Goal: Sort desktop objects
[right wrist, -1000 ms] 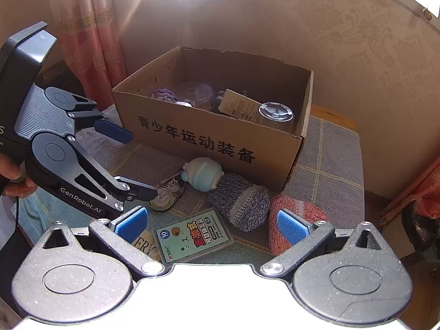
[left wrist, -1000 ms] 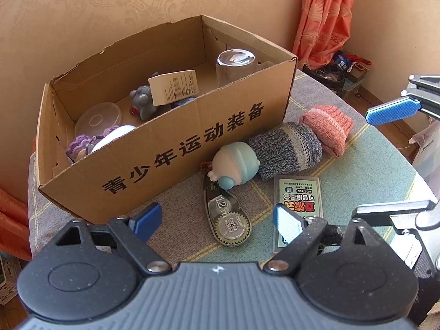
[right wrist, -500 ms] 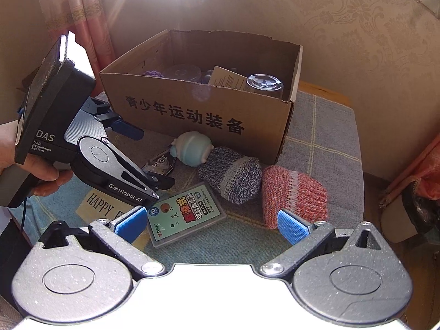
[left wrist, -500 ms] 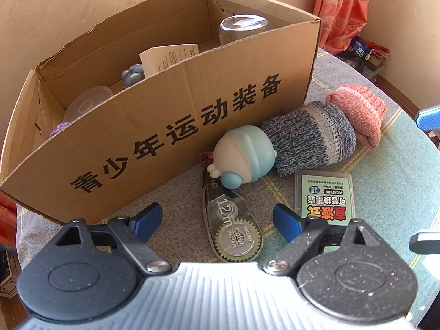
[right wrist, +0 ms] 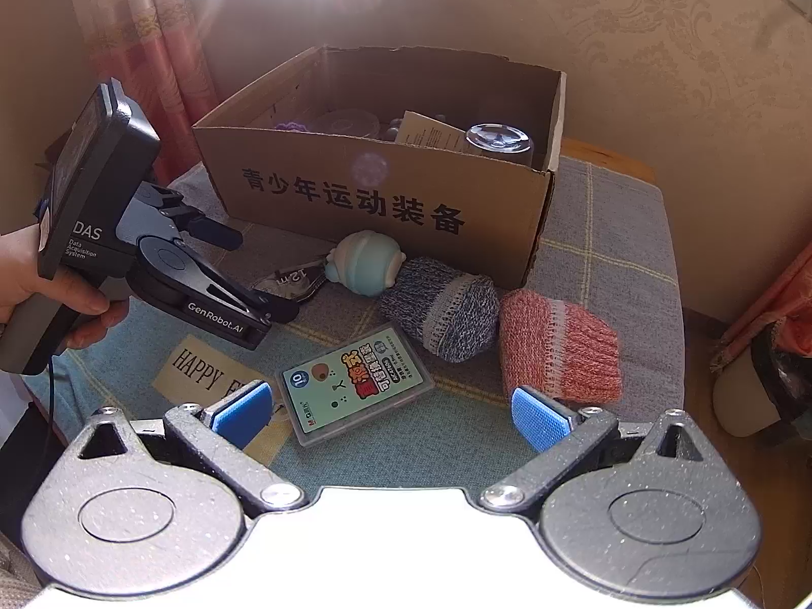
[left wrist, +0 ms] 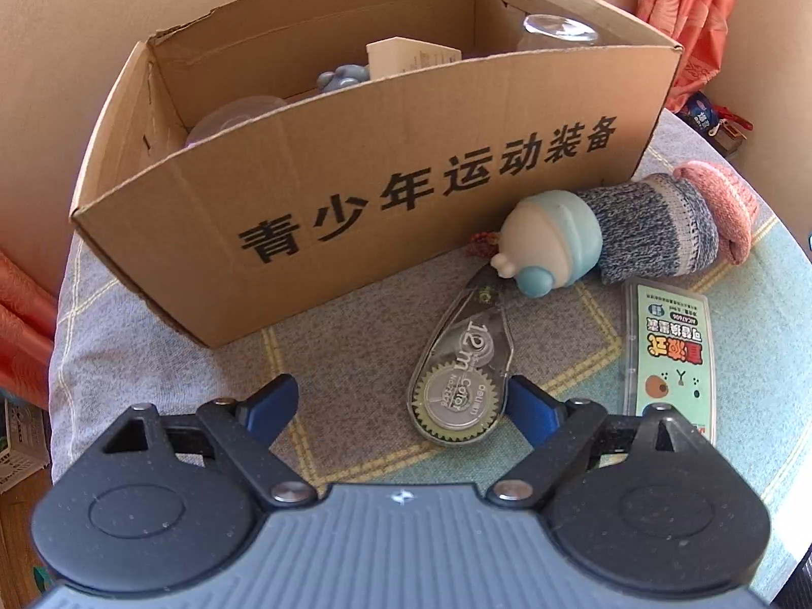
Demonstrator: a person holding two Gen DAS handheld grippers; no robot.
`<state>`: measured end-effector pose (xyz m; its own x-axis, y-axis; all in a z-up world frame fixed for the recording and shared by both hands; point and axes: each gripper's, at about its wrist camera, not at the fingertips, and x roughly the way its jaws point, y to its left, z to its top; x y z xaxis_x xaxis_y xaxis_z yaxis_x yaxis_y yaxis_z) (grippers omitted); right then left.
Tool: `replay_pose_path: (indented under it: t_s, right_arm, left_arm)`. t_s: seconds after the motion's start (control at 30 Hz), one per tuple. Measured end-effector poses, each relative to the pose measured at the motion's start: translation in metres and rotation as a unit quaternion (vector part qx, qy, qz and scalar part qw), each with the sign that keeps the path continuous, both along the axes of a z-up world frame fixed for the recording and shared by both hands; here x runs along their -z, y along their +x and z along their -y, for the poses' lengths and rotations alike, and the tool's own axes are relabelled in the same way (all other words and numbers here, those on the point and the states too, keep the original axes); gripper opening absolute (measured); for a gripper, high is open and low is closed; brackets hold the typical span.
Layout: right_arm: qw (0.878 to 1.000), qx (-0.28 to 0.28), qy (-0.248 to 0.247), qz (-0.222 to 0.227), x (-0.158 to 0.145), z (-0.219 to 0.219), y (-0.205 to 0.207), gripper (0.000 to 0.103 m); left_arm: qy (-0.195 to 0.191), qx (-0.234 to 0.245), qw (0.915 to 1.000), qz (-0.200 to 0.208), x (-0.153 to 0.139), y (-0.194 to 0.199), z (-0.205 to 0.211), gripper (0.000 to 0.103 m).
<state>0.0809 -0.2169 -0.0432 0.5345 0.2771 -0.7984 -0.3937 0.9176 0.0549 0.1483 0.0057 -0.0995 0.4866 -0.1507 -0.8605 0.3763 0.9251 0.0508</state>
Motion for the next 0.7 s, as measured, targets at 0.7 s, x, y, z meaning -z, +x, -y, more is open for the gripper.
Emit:
replay_pose_path:
  t_s: [0.7]
  right_arm:
    - [1.0,-0.021,-0.004,0.003,-0.004,-0.016,0.001,0.102]
  left_arm:
    - [-0.027,-0.05,0.9984,0.002,-0.004,-0.007,-0.025,0.09]
